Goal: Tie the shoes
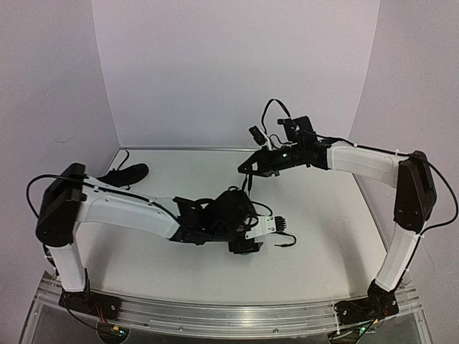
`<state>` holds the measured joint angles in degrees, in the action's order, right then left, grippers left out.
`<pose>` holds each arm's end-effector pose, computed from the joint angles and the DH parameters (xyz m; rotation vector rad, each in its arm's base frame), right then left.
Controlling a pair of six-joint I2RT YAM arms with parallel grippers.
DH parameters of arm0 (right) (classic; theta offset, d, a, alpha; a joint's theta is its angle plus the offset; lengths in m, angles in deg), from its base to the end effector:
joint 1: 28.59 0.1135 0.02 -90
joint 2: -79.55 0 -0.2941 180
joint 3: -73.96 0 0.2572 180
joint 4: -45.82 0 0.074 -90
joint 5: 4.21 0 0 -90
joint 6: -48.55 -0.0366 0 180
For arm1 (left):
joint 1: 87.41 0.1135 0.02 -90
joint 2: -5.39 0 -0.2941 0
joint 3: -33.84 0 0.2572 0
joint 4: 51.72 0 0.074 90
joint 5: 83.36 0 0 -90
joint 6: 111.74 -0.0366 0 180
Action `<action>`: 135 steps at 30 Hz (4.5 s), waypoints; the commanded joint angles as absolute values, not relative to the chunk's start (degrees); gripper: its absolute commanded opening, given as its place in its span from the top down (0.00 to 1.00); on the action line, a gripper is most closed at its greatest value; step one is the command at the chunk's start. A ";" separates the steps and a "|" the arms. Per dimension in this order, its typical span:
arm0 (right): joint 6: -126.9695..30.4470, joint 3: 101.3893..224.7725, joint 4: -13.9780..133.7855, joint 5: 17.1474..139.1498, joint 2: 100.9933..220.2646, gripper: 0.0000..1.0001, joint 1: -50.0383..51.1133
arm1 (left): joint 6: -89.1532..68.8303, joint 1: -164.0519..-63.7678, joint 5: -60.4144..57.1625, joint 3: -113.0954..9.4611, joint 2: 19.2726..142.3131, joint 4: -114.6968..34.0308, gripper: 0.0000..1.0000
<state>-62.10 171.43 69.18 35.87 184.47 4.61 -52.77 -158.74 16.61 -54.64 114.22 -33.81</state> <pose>0.3483 0.2614 0.3144 -0.8057 2.0898 1.4555 0.1476 -0.4172 0.2343 1.6794 1.4724 -0.1900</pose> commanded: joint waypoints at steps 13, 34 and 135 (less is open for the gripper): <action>-72.19 178.78 53.24 38.11 201.07 0.67 21.62 | -11.42 -155.09 37.68 -27.08 59.03 -30.13 0.01; -73.85 171.57 61.78 49.55 196.66 0.02 37.53 | 19.72 -130.44 17.87 -21.34 70.91 -22.69 0.04; -71.80 128.09 74.00 79.14 175.38 0.39 10.13 | -21.65 -125.29 2.48 -48.63 115.50 12.36 0.80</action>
<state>-68.87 128.31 66.23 75.06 170.68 7.80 -20.94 -124.86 4.60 -49.05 114.75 15.69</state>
